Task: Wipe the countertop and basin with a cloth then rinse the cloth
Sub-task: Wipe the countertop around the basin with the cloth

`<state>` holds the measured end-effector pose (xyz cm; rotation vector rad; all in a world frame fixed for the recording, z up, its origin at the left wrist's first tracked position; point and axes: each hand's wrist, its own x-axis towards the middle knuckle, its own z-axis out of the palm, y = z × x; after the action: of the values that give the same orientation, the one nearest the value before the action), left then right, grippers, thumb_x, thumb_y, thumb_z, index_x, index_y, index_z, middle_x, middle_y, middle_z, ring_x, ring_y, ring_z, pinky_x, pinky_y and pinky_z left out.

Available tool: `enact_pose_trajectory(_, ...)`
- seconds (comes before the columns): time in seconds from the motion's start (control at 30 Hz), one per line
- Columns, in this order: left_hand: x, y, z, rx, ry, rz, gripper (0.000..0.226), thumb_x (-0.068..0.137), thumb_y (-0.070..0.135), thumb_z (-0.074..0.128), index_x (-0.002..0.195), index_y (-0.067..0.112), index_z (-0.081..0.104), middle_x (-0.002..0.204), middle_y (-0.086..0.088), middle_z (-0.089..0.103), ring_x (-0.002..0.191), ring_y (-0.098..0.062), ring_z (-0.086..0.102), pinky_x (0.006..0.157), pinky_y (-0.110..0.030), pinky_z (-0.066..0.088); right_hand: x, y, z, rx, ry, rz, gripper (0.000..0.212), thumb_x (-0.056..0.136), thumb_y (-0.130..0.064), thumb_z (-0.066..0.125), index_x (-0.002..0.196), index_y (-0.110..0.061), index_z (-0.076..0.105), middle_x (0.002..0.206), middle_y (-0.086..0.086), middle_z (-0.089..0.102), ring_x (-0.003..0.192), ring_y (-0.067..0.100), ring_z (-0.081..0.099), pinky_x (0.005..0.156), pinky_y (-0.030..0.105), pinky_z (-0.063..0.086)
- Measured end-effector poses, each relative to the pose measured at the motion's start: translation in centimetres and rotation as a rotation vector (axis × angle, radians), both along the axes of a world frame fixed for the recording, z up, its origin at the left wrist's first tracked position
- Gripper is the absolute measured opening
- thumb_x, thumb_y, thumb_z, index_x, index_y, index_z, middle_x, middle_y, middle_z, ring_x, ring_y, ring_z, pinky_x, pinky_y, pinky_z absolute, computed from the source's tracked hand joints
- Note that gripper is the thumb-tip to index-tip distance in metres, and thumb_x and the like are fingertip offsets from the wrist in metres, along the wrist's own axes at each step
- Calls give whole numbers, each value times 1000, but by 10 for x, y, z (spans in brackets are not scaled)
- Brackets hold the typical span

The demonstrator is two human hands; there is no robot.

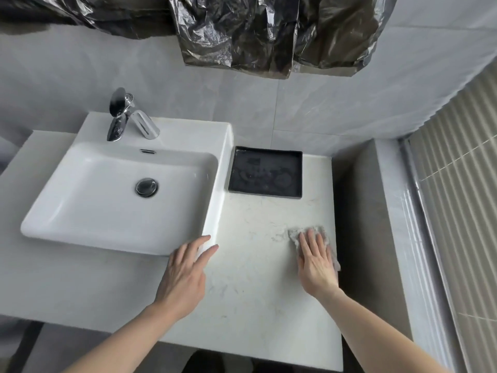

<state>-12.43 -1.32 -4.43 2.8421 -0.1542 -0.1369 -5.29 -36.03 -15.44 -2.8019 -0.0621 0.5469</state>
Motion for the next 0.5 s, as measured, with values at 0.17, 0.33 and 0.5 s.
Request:
enact_pose_trajectory(0.17, -49, 28, -34, -38, 144, -87, 50, 88, 20, 43, 134, 33, 58, 147, 14, 45, 133, -13, 47, 111, -27, 33, -11, 5, -3, 12, -37, -36, 61, 111, -23, 28, 166, -28, 4, 174, -5, -11, 160, 19, -13, 131, 43, 0)
enact_pose_trajectory(0.33, -65, 79, -72, 53, 235, 35, 62, 90, 38, 34, 149, 26, 49, 161, 9, 34, 145, -15, 34, 116, -35, 38, -18, 14, -5, 71, -107, -178, 63, 105, -5, 37, 164, -21, 22, 174, -3, 10, 161, 19, 5, 130, 40, 13)
enact_pose_trajectory(0.5, -69, 103, -115, 134, 186, -34, 65, 96, 45, 39, 157, 22, 40, 169, 2, 27, 155, -28, 27, 124, -46, 21, -24, 29, -13, 88, -169, -225, 51, 112, -17, 32, 162, -18, 30, 172, 0, 18, 161, 24, 10, 129, 36, 10)
